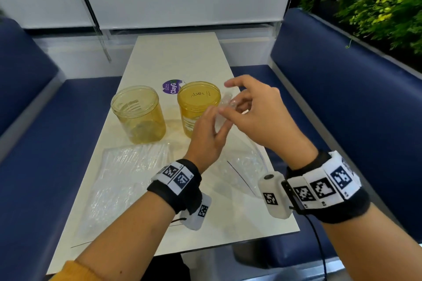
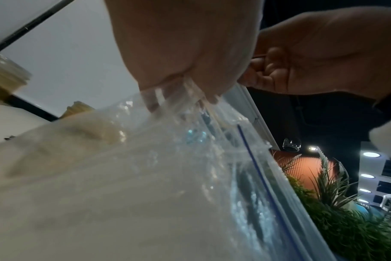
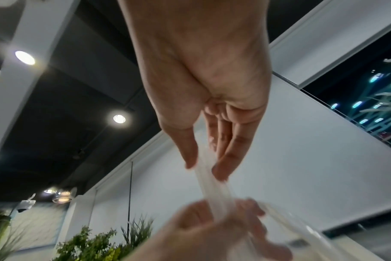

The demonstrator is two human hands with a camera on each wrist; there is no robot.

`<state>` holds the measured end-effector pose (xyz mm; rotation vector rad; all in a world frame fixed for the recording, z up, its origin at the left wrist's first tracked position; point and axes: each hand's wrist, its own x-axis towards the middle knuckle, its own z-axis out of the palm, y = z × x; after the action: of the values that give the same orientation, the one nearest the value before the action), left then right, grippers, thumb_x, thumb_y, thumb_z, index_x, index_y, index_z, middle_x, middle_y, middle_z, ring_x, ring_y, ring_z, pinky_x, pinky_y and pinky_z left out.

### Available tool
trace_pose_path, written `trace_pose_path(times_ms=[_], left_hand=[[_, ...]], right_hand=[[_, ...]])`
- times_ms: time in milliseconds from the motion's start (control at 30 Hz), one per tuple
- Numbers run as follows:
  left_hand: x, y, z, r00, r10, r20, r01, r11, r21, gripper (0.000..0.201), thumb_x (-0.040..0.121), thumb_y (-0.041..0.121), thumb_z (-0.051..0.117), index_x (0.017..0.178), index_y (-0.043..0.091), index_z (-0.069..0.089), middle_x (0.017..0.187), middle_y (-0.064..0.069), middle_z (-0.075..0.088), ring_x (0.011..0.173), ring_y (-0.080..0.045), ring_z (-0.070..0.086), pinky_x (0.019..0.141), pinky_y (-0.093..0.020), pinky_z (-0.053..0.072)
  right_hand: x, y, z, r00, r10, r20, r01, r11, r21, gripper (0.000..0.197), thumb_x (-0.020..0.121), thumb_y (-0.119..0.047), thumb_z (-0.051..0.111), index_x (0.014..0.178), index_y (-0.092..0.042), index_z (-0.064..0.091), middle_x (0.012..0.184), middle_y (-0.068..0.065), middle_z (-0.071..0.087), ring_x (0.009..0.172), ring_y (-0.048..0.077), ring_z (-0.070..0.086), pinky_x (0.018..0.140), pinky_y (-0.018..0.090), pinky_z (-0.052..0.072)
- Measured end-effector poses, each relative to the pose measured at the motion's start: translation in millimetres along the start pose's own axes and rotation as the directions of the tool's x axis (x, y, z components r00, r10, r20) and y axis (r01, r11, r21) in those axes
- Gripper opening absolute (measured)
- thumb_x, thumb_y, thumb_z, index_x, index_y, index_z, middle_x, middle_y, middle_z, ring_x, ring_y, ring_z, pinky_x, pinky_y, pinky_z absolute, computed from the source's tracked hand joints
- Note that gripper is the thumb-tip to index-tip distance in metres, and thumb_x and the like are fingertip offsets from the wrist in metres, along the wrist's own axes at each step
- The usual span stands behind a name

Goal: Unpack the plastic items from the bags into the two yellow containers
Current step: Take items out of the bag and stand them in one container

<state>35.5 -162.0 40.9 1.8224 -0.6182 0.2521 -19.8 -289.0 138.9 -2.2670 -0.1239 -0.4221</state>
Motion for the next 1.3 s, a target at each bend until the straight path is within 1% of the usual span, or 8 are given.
trace_pose_path(times_ms=[100, 200, 333, 500, 700, 900, 1133, 1300], left_hand=[[2, -1, -2, 0.999, -0.034, -0.014, 0.033, 0.998, -0.051, 0.027, 0.101, 0.021, 0.055, 0.126, 0.01, 0.059, 0.112, -0.011, 0.065, 0.106, -0.027, 0.065, 0.089, -0.056, 0.053], [1, 2, -4, 0.998, -0.063, 0.014, 0.065, 0.989, -0.131, 0.025, 0.097, 0.013, 0.058, 0.121, 0.007, 0.059, 0.107, -0.013, 0.066, 0.102, -0.03, 0.067, 0.087, -0.057, 0.056], [-2, 5, -10, 0.995, -0.1, 0.026, 0.102, 0.989, -0.105, 0.041, 0.089, 0.002, 0.065, 0.128, 0.011, 0.058, 0.119, -0.004, 0.068, 0.112, -0.013, 0.065, 0.095, -0.026, 0.054], [-14, -12, -20, 0.988, -0.14, 0.064, 0.148, 0.977, -0.154, 0.052, 0.077, 0.017, 0.084, 0.122, 0.021, 0.058, 0.122, -0.004, 0.063, 0.114, -0.019, 0.061, 0.098, -0.032, 0.052], [-37, -20, -23, 0.977, -0.188, 0.097, 0.203, 0.963, -0.176, 0.062, 0.078, -0.002, 0.067, 0.131, 0.028, 0.053, 0.137, 0.005, 0.054, 0.122, -0.007, 0.059, 0.093, -0.029, 0.056], [-67, -24, -20, 0.972, -0.196, 0.13, 0.218, 0.958, -0.188, 0.066, 0.077, -0.007, 0.054, 0.135, 0.026, 0.053, 0.141, 0.011, 0.051, 0.12, -0.012, 0.061, 0.085, -0.031, 0.057], [-81, -18, -14, 0.956, -0.173, 0.236, 0.212, 0.965, -0.154, 0.072, 0.076, -0.011, 0.045, 0.14, 0.023, 0.051, 0.141, 0.023, 0.045, 0.127, -0.011, 0.056, 0.102, -0.023, 0.05], [-78, -20, -18, 0.949, -0.183, 0.255, 0.219, 0.969, -0.119, 0.072, 0.075, -0.009, 0.045, 0.138, 0.024, 0.053, 0.14, 0.023, 0.045, 0.122, -0.011, 0.058, 0.094, -0.026, 0.054]], right_hand=[[1, 11, 19, 0.999, 0.042, -0.005, -0.042, 0.998, 0.048, 0.067, 0.075, -0.052, 0.079, 0.132, -0.026, 0.055, 0.112, -0.013, 0.062, 0.104, 0.002, 0.057, 0.079, 0.012, 0.047], [1, 21, 44, 0.993, 0.079, 0.089, -0.085, 0.994, 0.067, 0.047, 0.088, -0.048, 0.07, 0.122, -0.017, 0.062, 0.109, -0.005, 0.065, 0.096, 0.008, 0.06, 0.078, 0.018, 0.047], [5, 20, 58, 0.996, 0.054, 0.077, -0.064, 0.99, 0.129, 0.035, 0.102, -0.043, 0.049, 0.12, -0.016, 0.061, 0.1, -0.001, 0.071, 0.093, 0.012, 0.068, 0.085, 0.04, 0.057], [30, -21, 22, 0.996, -0.086, 0.003, 0.082, 0.964, 0.251, 0.027, 0.106, -0.026, 0.046, 0.104, -0.003, 0.059, 0.08, -0.003, 0.067, 0.072, -0.005, 0.061, 0.07, 0.008, 0.047], [94, -69, -26, 0.993, -0.12, 0.018, 0.096, 0.865, 0.493, 0.012, 0.108, -0.028, 0.041, 0.102, -0.019, 0.047, 0.079, 0.001, 0.062, 0.07, 0.016, 0.067, 0.068, 0.031, 0.058], [161, -31, 21, 0.997, -0.065, -0.052, 0.081, 0.896, 0.436, 0.012, 0.107, -0.027, 0.043, 0.105, -0.017, 0.049, 0.078, 0.001, 0.062, 0.073, 0.013, 0.065, 0.068, 0.021, 0.051], [189, 34, 113, 0.988, 0.136, 0.075, -0.151, 0.951, 0.27, 0.029, 0.101, -0.035, 0.052, 0.113, -0.009, 0.057, 0.102, 0.009, 0.071, 0.101, 0.028, 0.067, 0.098, 0.052, 0.05], [195, 60, 124, 0.911, 0.361, 0.2, -0.389, 0.913, 0.124, 0.055, 0.082, -0.02, 0.081, 0.132, -0.011, 0.058, 0.125, 0.011, 0.064, 0.118, 0.028, 0.061, 0.1, 0.04, 0.052]])
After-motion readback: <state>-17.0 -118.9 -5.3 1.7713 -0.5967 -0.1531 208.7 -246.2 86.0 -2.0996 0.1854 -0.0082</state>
